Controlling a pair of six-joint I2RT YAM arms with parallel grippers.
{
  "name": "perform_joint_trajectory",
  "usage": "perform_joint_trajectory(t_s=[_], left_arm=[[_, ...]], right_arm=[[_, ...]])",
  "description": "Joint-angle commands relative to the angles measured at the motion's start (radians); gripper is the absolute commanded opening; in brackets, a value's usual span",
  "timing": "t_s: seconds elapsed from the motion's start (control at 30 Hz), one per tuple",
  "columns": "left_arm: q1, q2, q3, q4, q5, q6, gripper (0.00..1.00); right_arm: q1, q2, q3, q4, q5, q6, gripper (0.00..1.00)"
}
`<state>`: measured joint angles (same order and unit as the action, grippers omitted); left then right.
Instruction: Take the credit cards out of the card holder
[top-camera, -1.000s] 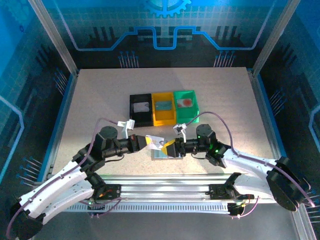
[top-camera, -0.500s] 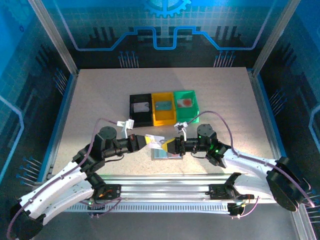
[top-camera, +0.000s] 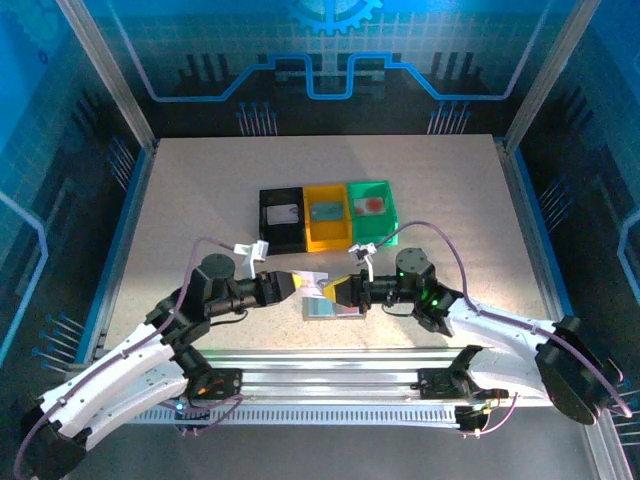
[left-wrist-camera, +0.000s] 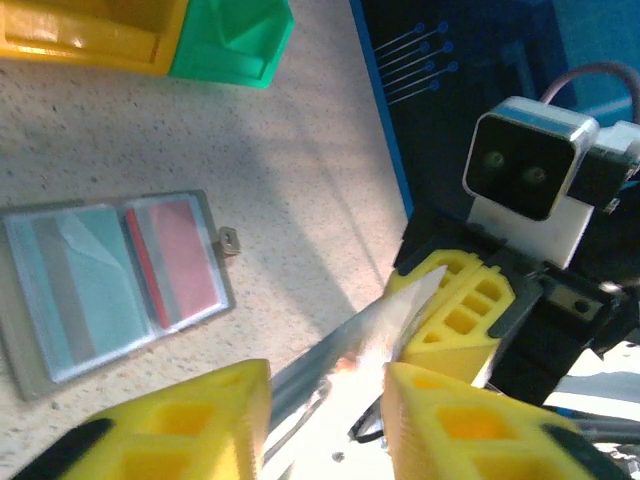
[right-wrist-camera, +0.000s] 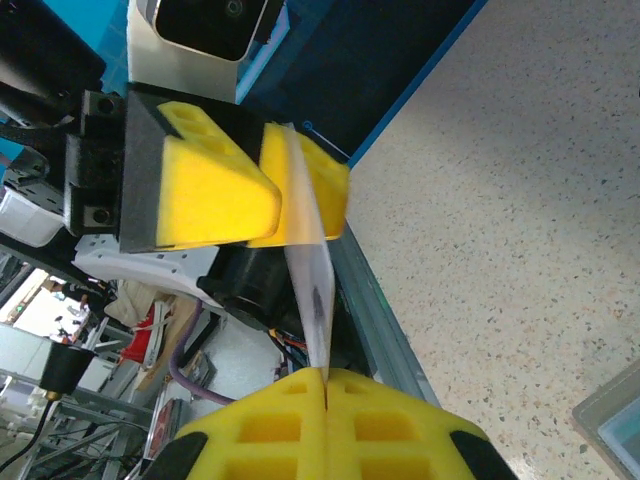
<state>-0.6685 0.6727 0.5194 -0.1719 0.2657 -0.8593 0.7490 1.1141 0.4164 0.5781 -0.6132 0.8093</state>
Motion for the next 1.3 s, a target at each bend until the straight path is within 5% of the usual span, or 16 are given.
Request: perform_joint_trajectory(t_s=[0.0, 0.3, 0.67, 1.27], left_arm=[[0.012, -0.011, 0.051, -0.091, -0.008, 0.068, 0.46], [0.095, -0.023, 0.281, -0.429, -0.139, 0.307, 0.65], [0.113, -0.024, 0.356, -0.629, -0.578, 0.453, 0.98], [0.115, -0.129, 0.268, -0.594, -0.772, 0.45, 0.99]], right_arm=[[0.011, -0.022, 0.023, 0.007, -0.002, -0.027, 0.0], [-0.032, -0.059, 0.113, -0.283, 0.018, -0.13, 0.0], [-0.061, 0.091, 0.434, -0.75, 0.101, -0.307, 0.0], [-0.076, 0.652, 1.131, -1.187, 0.284, -0.344, 0.0]])
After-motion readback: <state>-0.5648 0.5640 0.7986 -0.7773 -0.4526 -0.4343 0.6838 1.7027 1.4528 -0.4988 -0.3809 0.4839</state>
